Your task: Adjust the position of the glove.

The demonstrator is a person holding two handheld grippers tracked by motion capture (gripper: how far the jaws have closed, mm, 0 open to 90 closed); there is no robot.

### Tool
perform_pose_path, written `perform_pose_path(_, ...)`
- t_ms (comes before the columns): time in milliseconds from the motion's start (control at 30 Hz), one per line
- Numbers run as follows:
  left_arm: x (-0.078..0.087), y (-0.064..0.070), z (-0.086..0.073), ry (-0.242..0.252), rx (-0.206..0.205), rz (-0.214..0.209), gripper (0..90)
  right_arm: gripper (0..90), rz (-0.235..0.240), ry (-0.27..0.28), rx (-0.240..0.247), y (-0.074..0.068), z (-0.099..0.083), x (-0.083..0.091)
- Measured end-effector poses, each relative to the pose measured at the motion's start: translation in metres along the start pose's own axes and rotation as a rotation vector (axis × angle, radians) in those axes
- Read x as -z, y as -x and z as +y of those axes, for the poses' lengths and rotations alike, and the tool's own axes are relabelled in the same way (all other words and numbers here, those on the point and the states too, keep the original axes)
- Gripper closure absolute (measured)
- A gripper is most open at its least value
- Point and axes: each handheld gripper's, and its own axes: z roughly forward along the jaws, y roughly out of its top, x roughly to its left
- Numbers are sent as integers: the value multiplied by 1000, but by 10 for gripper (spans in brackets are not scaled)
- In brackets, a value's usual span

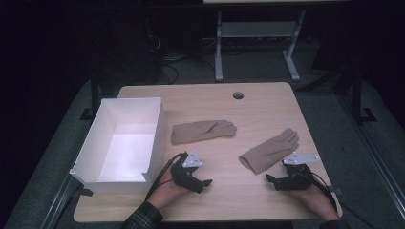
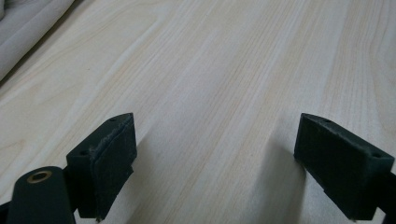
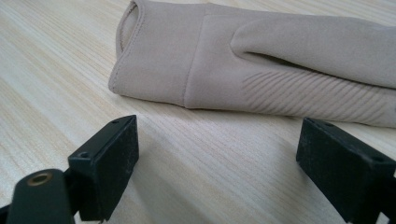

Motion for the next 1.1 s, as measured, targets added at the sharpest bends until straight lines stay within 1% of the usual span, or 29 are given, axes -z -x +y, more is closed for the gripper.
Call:
perform_pose_path(100, 1, 1, 0, -1, 7, 3, 123, 124, -3, -4, -2, -1, 0, 0)
perform_pose_path(133, 0, 0, 0, -1, 3, 3, 122, 125, -5, -20, -4, -2, 2, 0)
perform_pose_path(200, 0, 0, 0, -2, 4, 5, 122, 134, -1, -26, -1, -2, 3, 0)
perform_pose_path(300, 0, 0, 0, -1, 6, 5, 122, 150, 26, -62, 5, -4, 7, 2)
perform_pose_path(333, 0, 0, 0, 0, 7, 5, 122, 151, 33, -67, 6, -4, 9, 3)
perform_pose_path(367, 0, 0, 0, 0, 7, 5, 122, 179, 31, -62, 11, -4, 12, 5)
perform_pose_path(400, 0, 0, 0, 1, 8, 5, 122, 179, 31, -62, 11, -4, 12, 5)
perform_pose_path(467, -1, 1, 0, 7, 14, 4, 122, 215, 29, -45, 24, -4, 16, 8)
perform_pose_path(500, -1, 0, 1, 2, 7, 5, 122, 226, 30, -40, 21, -3, 18, 9)
perform_pose_path(533, -1, 1, 0, 8, 14, 5, 122, 241, 37, -38, 18, -3, 20, 11)
perform_pose_path(567, -1, 0, 1, 5, 10, 5, 122, 318, 43, -16, 16, -1, 25, 13)
perform_pose_path(600, -1, 0, 1, 5, 10, 5, 122, 318, 43, -16, 16, -1, 25, 13)
perform_pose_path(667, -1, 0, 1, 4, 8, 5, 122, 410, 62, 3, 10, 0, 30, 15)
perform_pose_path(733, -2, 0, 1, 4, 12, 5, 122, 529, 86, 3, 5, 0, 35, 15)
perform_pose_path(800, -2, 0, 1, 4, 13, 5, 122, 651, 122, 3, -4, 0, 40, 14)
perform_pose_path(867, -2, 0, 1, 4, 13, 5, 122, 740, 129, -1, 13, -1, 43, 12)
perform_pose_path(933, -2, 0, 1, 4, 14, 5, 122, 820, 153, -2, 10, -2, 48, 9)
perform_pose_path(967, -2, 0, 1, 4, 8, 5, 122, 868, 163, -7, 15, -2, 50, 7)
perform_pose_path(1000, -2, 0, 1, 4, 11, 5, 122, 899, 173, -8, 22, -1, 52, 5)
perform_pose_path(1033, -2, 0, 1, 4, 10, 5, 122, 900, 187, -11, 20, -1, 55, 3)
perform_pose_path(1100, -2, 0, 1, 4, 10, 5, 122, 900, 195, -13, 30, -1, 60, -1)
